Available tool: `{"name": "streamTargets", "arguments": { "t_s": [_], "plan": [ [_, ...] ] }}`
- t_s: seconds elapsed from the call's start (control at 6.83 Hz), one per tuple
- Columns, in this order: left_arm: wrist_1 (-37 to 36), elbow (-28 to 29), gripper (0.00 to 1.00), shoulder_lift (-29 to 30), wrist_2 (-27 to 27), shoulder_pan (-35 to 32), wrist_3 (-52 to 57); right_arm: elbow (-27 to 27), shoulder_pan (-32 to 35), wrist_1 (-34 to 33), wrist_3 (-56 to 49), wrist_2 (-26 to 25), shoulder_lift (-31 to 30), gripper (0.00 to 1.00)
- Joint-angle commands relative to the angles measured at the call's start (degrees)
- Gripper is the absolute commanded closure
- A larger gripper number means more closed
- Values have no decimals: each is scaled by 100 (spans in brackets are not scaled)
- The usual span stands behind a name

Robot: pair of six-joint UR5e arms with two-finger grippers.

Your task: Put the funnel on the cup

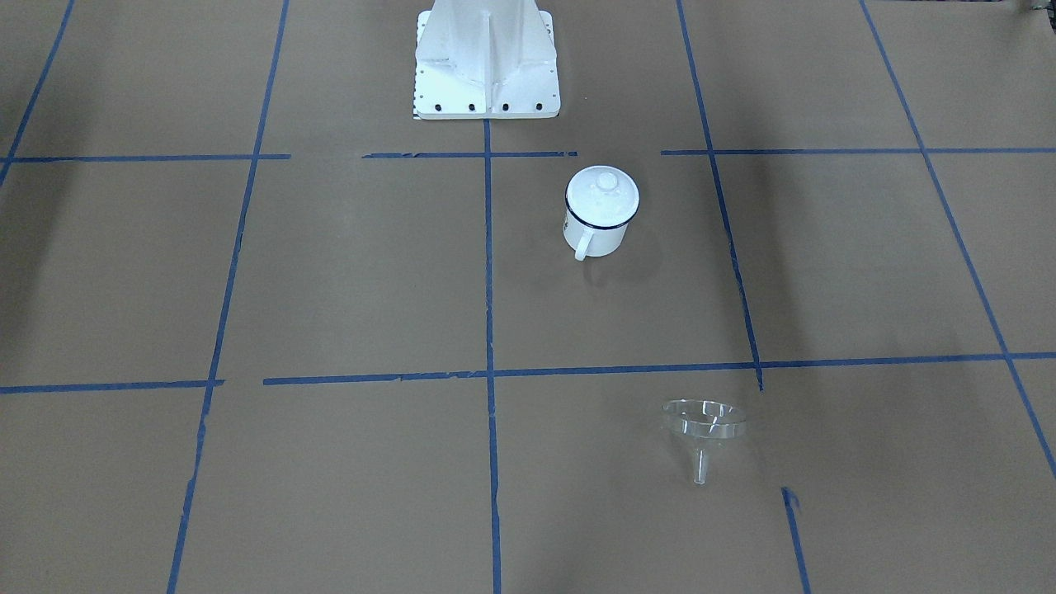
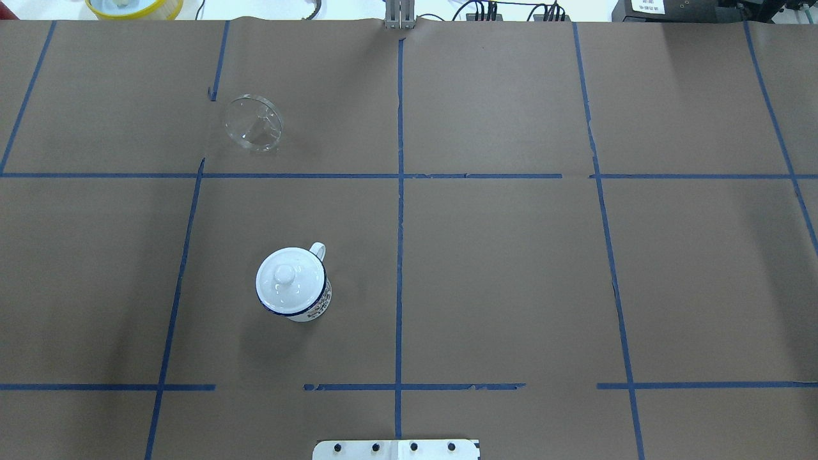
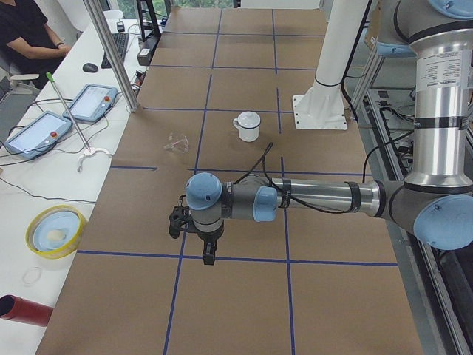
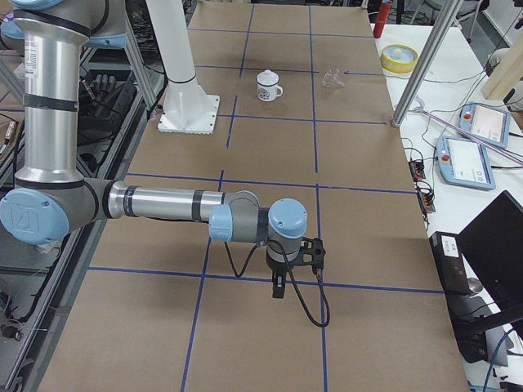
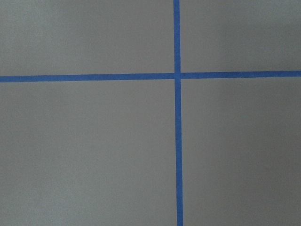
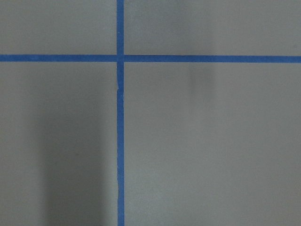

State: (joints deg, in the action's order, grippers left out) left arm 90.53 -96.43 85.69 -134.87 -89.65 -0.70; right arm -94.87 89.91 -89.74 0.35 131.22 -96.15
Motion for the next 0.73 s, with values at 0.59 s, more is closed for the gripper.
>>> {"name": "streamTargets", "arguments": {
  "t_s": [0.59],
  "plan": [
    [71, -199, 0, 438, 48, -35, -70, 4, 0, 0, 0, 0, 0, 0]
  ]
}}
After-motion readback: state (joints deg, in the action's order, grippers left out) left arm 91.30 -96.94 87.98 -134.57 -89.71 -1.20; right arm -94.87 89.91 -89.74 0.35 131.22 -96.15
